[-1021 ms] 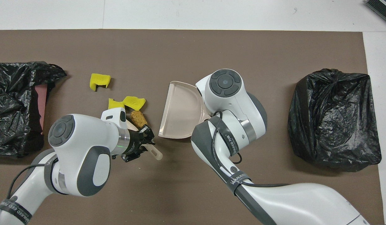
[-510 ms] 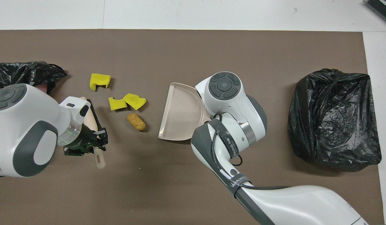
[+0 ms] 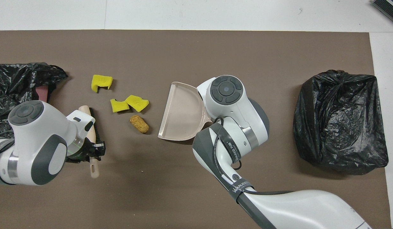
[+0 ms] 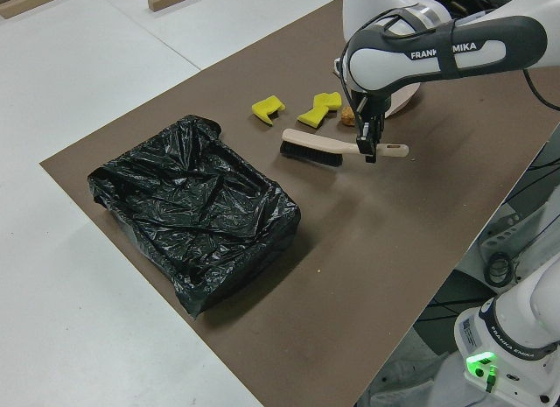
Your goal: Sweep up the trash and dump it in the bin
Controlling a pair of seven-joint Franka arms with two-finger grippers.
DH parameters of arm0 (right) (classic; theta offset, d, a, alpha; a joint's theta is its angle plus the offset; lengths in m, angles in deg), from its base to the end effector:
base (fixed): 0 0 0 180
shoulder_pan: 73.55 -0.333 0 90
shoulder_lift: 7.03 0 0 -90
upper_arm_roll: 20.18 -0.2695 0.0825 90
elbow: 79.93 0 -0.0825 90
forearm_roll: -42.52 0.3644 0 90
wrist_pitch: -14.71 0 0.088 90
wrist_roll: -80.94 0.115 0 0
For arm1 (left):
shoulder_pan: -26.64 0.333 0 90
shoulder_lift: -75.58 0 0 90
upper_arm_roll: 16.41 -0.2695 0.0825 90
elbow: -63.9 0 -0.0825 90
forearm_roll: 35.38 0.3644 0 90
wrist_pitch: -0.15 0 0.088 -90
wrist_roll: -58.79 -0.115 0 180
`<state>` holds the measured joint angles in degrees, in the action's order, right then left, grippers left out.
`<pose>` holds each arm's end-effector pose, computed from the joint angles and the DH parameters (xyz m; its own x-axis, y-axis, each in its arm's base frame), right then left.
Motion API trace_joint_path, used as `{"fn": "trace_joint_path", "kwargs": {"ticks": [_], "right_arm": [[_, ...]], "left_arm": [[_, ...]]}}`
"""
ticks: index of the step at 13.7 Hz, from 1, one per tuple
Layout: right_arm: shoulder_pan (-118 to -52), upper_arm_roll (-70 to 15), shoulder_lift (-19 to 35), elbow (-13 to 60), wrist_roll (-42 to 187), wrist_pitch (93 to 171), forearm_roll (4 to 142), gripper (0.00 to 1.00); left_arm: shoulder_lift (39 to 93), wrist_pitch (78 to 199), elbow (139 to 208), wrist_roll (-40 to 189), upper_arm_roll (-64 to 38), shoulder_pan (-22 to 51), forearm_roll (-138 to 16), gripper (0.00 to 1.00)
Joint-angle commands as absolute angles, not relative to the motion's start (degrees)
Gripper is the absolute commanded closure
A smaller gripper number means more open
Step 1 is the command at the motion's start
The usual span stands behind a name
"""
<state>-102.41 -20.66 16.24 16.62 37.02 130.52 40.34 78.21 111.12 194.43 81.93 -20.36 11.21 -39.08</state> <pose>0.5412 0.3009 0.3175 0.2699 0.9603 -0.0711 0.9618 -0.2723 -0.0273 0.4489 -0.0963 0.3117 0.9285 0.2323 -0.2897 0.2230 -0.9726 -0.0650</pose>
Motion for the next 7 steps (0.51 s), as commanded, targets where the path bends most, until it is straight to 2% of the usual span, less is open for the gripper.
{"fn": "trace_joint_path", "kwargs": {"ticks": [1,4,7], "right_arm": [[-102.0,-21.2,15.4,18.2,38.5,132.2,40.6,1.00],[-102.0,-21.2,15.4,18.2,38.4,132.3,40.6,1.00],[-102.0,-21.2,15.4,18.2,38.5,132.2,40.6,1.00]], "left_arm": [[77.9,114.7,195.2,82.0,-20.3,6.1,-40.0,1.00],[75.5,122.6,194.7,82.1,-20.2,0.0,-47.2,1.00],[75.6,124.2,194.3,82.0,-20.0,-6.1,-51.9,1.00]]}}
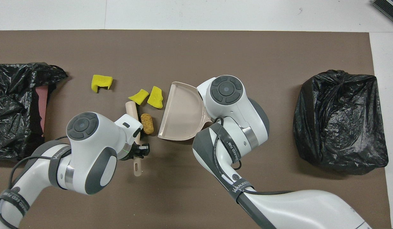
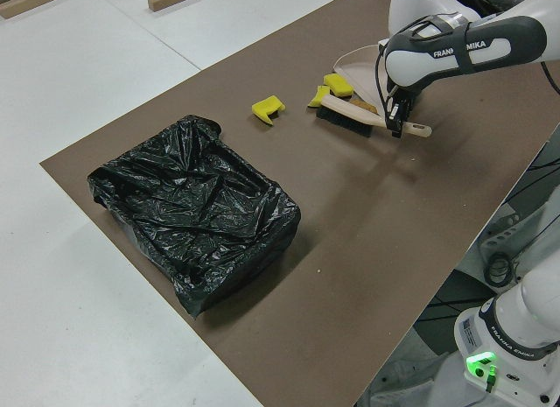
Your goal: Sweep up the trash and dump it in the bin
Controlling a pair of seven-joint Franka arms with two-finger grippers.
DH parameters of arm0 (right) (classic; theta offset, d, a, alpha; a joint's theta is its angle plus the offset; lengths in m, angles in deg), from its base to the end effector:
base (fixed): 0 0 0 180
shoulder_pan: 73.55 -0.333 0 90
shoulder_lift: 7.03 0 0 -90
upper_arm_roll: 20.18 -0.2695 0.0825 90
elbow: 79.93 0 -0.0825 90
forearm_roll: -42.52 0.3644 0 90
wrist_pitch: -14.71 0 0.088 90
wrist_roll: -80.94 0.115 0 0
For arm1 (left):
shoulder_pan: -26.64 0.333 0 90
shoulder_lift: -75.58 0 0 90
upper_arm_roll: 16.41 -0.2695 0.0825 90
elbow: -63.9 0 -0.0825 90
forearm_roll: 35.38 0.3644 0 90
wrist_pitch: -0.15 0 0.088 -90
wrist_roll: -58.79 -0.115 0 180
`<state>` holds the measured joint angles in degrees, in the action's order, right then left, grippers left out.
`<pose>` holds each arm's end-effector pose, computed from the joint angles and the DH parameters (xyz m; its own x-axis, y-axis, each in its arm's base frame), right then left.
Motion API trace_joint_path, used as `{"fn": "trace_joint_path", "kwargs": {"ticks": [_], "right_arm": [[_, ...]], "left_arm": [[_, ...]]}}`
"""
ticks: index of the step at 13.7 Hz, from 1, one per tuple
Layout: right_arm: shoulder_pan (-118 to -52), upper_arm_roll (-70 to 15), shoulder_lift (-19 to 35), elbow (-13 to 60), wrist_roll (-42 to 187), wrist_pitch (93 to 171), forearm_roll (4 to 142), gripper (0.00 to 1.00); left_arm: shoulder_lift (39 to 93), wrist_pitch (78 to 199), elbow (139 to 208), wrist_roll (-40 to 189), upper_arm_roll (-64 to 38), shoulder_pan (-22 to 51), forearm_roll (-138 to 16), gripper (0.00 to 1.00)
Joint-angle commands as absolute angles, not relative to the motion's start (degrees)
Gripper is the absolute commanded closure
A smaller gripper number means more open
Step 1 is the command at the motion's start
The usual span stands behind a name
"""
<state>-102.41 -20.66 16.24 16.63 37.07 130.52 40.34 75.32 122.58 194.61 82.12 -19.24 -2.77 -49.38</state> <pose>0.5411 0.3009 0.3174 0.2707 0.9600 -0.0713 0.9616 -0.2732 -0.0273 0.4273 -0.2273 0.2998 0.9726 0.0763 -0.2196 0.1011 -0.9894 0.1040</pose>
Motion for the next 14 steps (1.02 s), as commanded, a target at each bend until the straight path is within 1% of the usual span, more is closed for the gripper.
{"fn": "trace_joint_path", "kwargs": {"ticks": [1,4,6,7,8,10,11,14], "right_arm": [[-102.0,-21.2,15.4,18.2,38.4,132.2,40.6,1.00],[-102.0,-21.2,15.4,18.2,38.5,132.2,40.6,1.00],[-102.0,-21.2,15.4,18.2,38.5,132.2,40.6,1.00],[-102.0,-21.2,15.4,18.2,38.5,132.2,40.6,1.00],[-102.0,-21.2,15.4,18.2,38.5,132.1,40.6,1.00],[-102.0,-21.2,15.4,18.2,38.6,132.0,40.6,1.00],[-102.0,-21.2,15.4,18.2,39.1,132.0,40.6,1.00],[-102.0,-21.2,15.4,18.2,39.4,132.0,40.6,1.00]], "left_arm": [[75.5,125.7,194.2,82.0,-19.9,-8.3,-53.9,1.00],[74.9,125.4,191.1,82.1,-19.9,-11.7,-56.1,1.00],[75.2,122.9,190.1,81.9,-20.3,-10.6,-56.3,1.00],[76.7,119.8,189.8,81.2,-21.2,-9.9,-55.6,1.00],[77.7,115.9,188.3,80.8,-21.7,-7.0,-54.7,1.00],[77.7,108.5,184.1,77.1,-21.9,-1.7,-47.7,1.00],[77.1,107.0,182.6,74.5,-21.9,1.0,-45.9,1.00],[75.1,108.3,180.6,65.8,-21.9,8.7,-38.4,1.00]]}}
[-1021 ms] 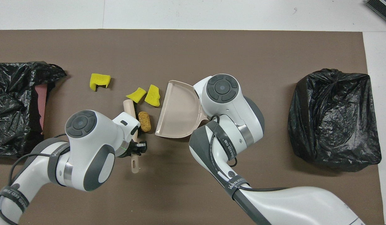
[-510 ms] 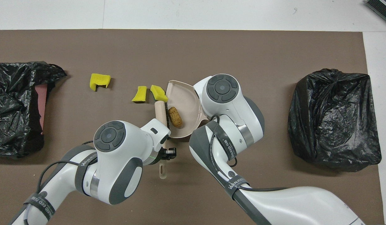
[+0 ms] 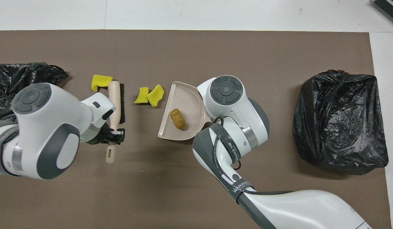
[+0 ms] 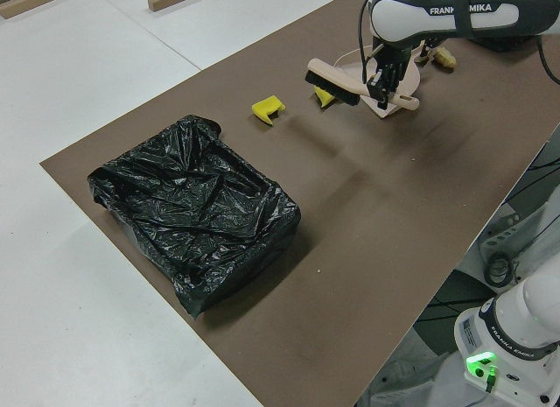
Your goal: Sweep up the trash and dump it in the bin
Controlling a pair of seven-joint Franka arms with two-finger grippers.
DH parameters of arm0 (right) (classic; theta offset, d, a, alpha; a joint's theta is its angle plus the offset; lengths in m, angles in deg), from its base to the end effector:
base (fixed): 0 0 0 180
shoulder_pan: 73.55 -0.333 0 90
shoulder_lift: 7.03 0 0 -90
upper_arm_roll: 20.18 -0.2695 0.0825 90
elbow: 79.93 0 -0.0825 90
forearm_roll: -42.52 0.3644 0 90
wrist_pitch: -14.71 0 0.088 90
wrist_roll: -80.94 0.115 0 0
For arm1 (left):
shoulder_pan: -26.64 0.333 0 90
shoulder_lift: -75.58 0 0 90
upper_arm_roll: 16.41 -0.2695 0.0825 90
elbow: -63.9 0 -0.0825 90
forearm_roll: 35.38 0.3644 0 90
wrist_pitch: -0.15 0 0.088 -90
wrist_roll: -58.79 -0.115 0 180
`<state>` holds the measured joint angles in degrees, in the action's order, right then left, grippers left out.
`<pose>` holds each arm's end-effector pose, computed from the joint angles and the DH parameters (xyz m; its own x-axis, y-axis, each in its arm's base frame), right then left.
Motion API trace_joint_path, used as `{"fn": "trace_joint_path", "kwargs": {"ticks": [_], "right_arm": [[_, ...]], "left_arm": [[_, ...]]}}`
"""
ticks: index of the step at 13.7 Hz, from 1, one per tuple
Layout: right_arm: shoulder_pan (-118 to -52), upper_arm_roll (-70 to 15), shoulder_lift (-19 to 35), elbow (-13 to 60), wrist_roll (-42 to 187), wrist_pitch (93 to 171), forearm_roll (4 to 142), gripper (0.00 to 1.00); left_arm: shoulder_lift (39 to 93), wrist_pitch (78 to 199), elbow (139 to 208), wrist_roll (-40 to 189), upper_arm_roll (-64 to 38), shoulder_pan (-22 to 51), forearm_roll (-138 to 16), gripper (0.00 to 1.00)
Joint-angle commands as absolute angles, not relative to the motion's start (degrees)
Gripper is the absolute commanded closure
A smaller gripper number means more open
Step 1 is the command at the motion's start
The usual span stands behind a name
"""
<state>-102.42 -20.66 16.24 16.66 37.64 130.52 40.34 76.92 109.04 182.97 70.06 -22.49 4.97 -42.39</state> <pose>0.5410 0.3009 0.3172 0.2801 0.9573 -0.0719 0.9589 -0.2826 -0.0270 0.4854 -0.1455 0.3812 0.9841 -0.0334 -0.1746 -0.0201 -0.9968 0.0778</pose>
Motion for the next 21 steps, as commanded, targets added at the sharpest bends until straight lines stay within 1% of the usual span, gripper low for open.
{"fn": "trace_joint_path", "kwargs": {"ticks": [1,5,8,11,13,14,16,18,20,21], "right_arm": [[-102.1,-21.2,15.4,18.2,39.4,132.0,40.6,1.00],[-102.4,-21.2,15.4,18.2,39.4,132.1,40.7,1.00],[-102.4,-21.2,15.4,18.2,39.4,132.1,40.7,1.00],[-102.5,-21.2,15.4,18.3,40.2,132.2,40.7,1.00],[-102.6,-21.2,15.4,18.3,40.3,132.2,40.6,1.00],[-102.6,-21.2,15.4,18.3,40.5,132.3,40.7,1.00],[-102.6,-21.2,15.4,18.3,40.6,132.3,40.7,1.00],[-102.6,-21.2,15.3,18.3,40.6,132.3,40.6,1.00],[-102.6,-21.2,15.3,18.4,40.7,132.7,40.7,1.00],[-102.6,-21.2,15.3,18.4,41.0,132.7,40.7,1.00]], "left_arm": [[73.7,108.3,179.5,63.6,-21.9,10.5,-37.1,1.00],[68.0,110.7,174.1,56.2,-21.9,18.7,-29.7,1.00],[63.5,111.1,170.8,56.1,-21.9,19.0,-28.3,1.00],[61.3,113.3,170.9,56.1,-21.9,19.1,-27.9,1.00],[61.7,113.4,172.8,56.1,-21.9,18.8,-27.8,1.00],[62.6,113.2,174.9,56.2,-21.9,18.0,-27.8,1.00],[64.5,113.2,177.8,56.2,-21.7,15.8,-28.0,1.00],[65.0,113.8,179.1,56.8,-21.3,13.6,-29.2,1.00],[67.0,114.4,182.5,56.8,-21.2,11.2,-30.7,1.00],[67.4,115.0,183.0,57.0,-21.1,8.8,-31.2,1.00]]}}
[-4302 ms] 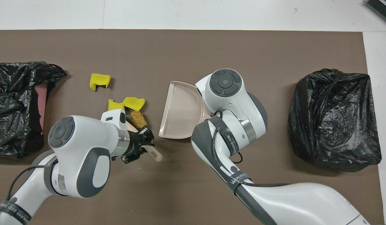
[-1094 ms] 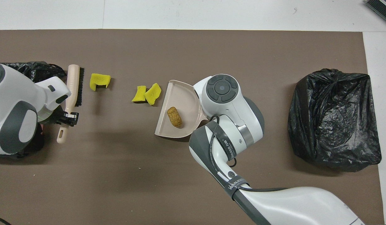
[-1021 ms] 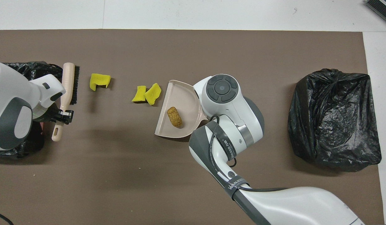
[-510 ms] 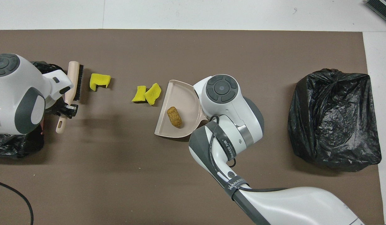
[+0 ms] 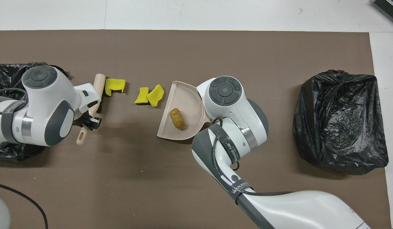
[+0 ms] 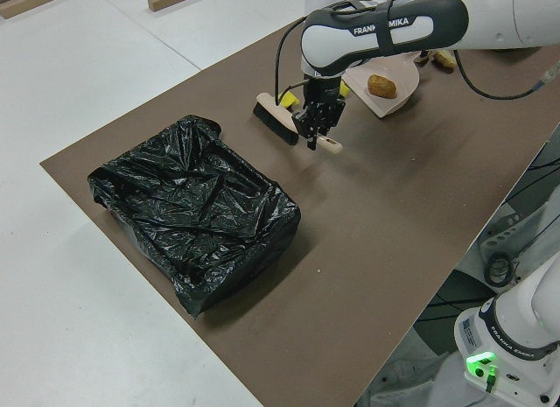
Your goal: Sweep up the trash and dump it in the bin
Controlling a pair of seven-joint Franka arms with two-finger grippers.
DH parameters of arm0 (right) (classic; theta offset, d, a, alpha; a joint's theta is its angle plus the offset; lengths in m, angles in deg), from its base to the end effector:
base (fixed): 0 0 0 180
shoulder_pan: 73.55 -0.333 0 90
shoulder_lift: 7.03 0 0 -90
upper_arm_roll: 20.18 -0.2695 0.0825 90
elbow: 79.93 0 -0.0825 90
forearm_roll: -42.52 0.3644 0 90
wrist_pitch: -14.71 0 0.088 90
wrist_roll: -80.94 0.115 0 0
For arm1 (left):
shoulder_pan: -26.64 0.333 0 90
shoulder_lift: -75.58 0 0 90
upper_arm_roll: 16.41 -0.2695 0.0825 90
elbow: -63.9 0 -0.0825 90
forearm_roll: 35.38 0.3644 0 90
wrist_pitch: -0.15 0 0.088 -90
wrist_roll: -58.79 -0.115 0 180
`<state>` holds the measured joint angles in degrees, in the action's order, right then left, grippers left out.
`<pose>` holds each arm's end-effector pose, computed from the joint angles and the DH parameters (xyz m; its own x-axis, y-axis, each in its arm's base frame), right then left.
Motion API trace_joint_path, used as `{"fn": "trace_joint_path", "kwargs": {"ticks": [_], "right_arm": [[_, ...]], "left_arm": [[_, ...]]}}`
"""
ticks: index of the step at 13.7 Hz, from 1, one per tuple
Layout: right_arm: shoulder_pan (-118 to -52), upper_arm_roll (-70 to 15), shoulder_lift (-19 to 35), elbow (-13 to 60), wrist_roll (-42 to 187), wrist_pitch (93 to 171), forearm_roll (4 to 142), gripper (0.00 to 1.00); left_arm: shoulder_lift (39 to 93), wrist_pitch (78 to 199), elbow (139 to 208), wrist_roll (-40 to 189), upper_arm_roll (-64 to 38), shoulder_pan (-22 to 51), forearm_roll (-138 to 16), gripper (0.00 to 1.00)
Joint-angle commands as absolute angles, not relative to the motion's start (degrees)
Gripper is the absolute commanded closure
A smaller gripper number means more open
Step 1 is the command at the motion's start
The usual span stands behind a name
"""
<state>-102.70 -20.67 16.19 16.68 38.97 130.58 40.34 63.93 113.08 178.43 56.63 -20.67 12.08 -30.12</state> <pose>0.5395 0.3037 0.3177 0.2975 0.9520 -0.0713 0.9537 -0.2998 -0.0243 0.5300 -0.0900 0.3003 0.9413 -0.2434 -0.2337 -0.2682 -0.9600 -0.0802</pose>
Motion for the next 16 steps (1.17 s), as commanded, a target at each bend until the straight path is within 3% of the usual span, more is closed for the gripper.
{"fn": "trace_joint_path", "kwargs": {"ticks": [1,9,12,16], "right_arm": [[-102.7,-21.2,15.3,18.4,41.5,132.7,40.6,1.00],[-102.8,-21.2,15.2,18.4,41.6,132.7,40.7,1.00],[-102.7,-21.2,15.2,18.4,42.0,132.7,40.7,1.00],[-102.7,-21.2,15.3,18.4,42.0,132.7,40.7,1.00]], "left_arm": [[67.6,115.5,183.4,57.6,-21.2,5.8,-32.9,1.00],[70.6,116.4,186.1,63.3,-21.0,-9.0,-41.2,1.00],[70.2,115.6,184.5,63.3,-20.9,-10.3,-44.2,1.00],[72.0,106.9,181.4,65.6,-21.9,-6.5,-44.6,1.00]]}}
